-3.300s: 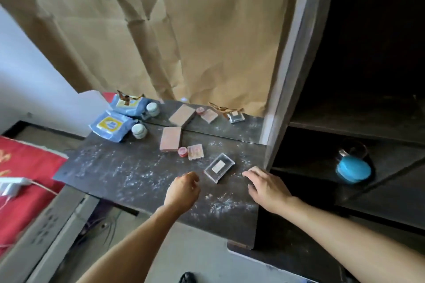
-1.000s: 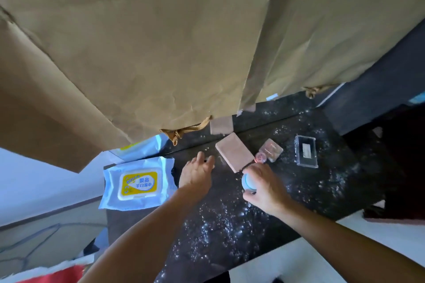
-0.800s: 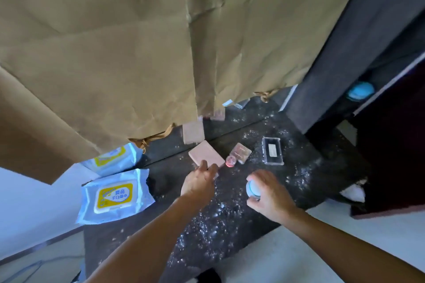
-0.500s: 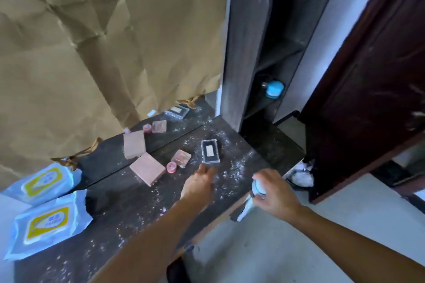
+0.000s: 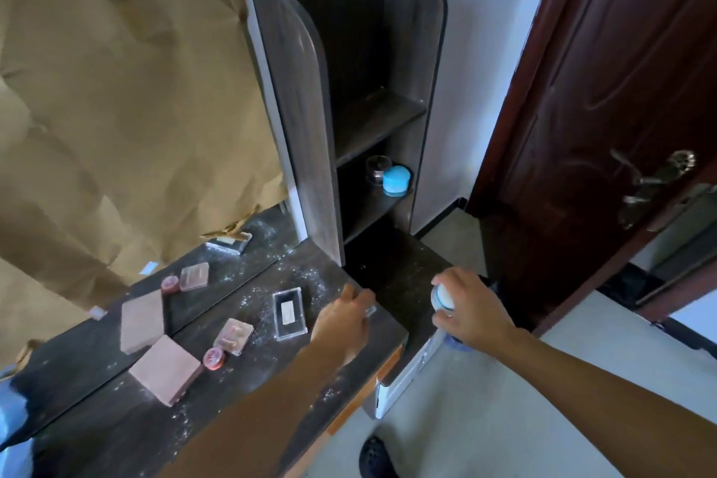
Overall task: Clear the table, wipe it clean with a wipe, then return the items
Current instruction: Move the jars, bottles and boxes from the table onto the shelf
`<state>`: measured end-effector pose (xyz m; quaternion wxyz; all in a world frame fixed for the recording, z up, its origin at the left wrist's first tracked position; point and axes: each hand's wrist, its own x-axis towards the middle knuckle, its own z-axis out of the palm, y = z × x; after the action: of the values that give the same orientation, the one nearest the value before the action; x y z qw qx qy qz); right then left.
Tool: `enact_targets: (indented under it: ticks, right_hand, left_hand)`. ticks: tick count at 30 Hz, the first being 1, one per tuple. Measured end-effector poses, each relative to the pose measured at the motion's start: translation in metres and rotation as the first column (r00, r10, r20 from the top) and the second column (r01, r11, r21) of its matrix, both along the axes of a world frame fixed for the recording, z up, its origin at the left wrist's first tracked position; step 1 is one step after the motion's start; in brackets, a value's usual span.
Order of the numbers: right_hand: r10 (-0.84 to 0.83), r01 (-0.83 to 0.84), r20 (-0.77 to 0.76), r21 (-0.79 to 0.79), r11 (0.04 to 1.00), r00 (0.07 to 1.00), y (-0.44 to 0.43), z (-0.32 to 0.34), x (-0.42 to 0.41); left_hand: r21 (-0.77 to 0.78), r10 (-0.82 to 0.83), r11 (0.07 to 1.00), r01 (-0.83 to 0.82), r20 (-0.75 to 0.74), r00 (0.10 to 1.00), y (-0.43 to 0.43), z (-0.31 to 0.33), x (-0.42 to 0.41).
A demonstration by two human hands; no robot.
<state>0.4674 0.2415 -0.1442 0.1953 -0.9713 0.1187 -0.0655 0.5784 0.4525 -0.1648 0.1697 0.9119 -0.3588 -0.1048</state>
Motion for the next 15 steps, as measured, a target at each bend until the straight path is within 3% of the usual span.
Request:
enact_targets:
  ticks: [15]
  right_hand:
    - [0.164,-0.165,-0.033,-0.017,0.986,0.986,-0.075,0.002,0.206]
  left_hand:
    - [0.019,0.142,0.990,-0.141,-0.077,0.987,-0.075,-0.004,0.110]
